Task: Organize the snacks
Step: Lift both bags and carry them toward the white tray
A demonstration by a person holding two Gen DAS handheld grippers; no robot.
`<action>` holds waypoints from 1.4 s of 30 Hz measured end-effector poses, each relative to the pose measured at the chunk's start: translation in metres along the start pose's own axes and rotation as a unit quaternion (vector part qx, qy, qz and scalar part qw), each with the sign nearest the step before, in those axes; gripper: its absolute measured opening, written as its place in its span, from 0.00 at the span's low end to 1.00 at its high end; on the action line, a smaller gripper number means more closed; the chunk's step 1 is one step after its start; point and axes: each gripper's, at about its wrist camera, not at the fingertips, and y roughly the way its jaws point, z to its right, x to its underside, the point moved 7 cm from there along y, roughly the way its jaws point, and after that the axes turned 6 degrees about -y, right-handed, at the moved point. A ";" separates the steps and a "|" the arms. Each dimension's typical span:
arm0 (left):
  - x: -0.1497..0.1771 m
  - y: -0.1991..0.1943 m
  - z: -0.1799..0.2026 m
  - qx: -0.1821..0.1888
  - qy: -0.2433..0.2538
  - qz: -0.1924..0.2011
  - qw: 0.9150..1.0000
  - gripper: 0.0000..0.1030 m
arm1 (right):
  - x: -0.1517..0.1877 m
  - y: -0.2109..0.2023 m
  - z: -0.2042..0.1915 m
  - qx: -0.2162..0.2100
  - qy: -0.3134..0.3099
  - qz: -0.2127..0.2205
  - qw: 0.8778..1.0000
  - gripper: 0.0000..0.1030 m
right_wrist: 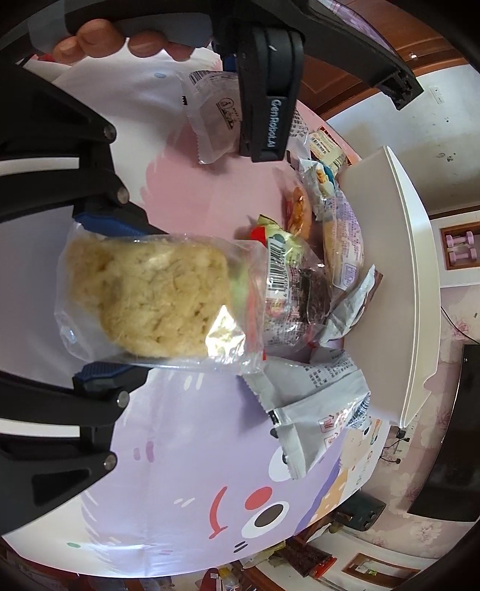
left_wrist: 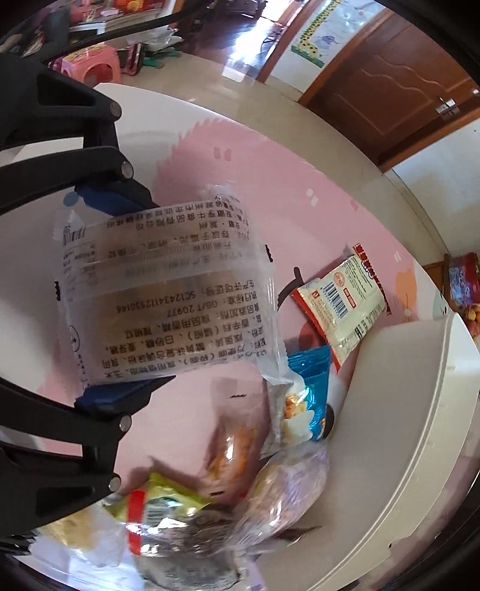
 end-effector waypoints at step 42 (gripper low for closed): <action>-0.104 -0.249 0.040 0.145 0.136 0.258 0.946 0.64 | -0.176 -0.181 0.065 0.031 0.086 0.221 0.971 0.52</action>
